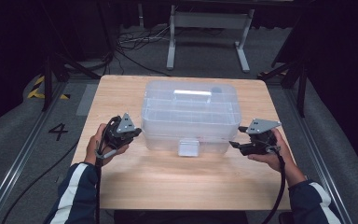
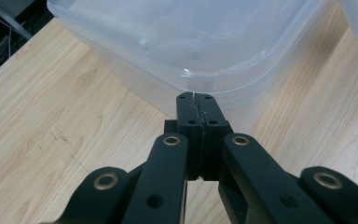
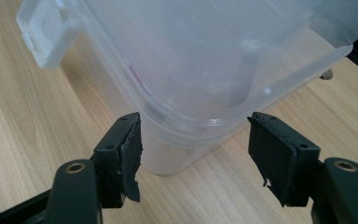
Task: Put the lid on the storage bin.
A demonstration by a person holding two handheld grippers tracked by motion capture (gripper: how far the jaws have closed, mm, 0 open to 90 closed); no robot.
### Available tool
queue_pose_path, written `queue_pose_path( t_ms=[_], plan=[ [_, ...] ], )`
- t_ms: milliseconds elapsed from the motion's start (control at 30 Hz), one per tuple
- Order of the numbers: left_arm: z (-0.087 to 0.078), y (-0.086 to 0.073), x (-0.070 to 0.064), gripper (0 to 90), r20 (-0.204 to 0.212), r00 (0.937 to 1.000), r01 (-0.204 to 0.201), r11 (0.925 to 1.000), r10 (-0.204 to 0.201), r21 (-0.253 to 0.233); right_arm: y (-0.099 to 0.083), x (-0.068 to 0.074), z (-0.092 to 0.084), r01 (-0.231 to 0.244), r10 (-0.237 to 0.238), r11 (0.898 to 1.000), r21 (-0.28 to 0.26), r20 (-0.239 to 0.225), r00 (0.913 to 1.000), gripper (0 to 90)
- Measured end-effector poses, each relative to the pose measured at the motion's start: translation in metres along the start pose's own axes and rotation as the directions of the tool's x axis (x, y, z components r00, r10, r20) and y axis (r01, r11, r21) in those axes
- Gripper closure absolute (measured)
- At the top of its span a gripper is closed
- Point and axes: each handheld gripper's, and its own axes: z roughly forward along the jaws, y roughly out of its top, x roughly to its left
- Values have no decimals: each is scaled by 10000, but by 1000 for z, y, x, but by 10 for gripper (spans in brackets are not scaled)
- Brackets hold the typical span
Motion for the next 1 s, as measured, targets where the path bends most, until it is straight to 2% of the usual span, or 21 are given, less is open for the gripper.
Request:
queue_pose_path(
  t_ms=[267, 400, 500, 700, 767, 1000],
  plan=[
    [-1, -2, 0, 847, -41, 9999, 109, 9999, -109, -100, 0, 1, 1, 99, -99, 9999, 64, 74, 9999, 354],
    [-1, -2, 0, 809, -151, 9999, 23, 10000, -23, -20, 0, 2, 1, 180, -181, 9998, 92, 132, 9997, 354],
    [-2, -5, -2, 770, -68, 10000, -50, 10000, 50, -13, 0, 3, 0, 278, -281, 9995, 150, 231, 9993, 354],
    [-3, -8, -8, 712, -105, 9993, -349, 9988, 353, 350, -2, 5, -1, 509, -519, 9980, 368, 267, 9983, 347],
    [-3, -11, -10, 704, -24, 9994, -355, 9986, 357, 397, -4, 5, -2, 595, -609, 9975, 386, 354, 9975, 347],
    [-2, -20, -15, 583, -91, 9992, -391, 9953, 400, 884, -9, 6, -4, 692, -731, 9953, 676, 562, 9957, 343]
  ],
)
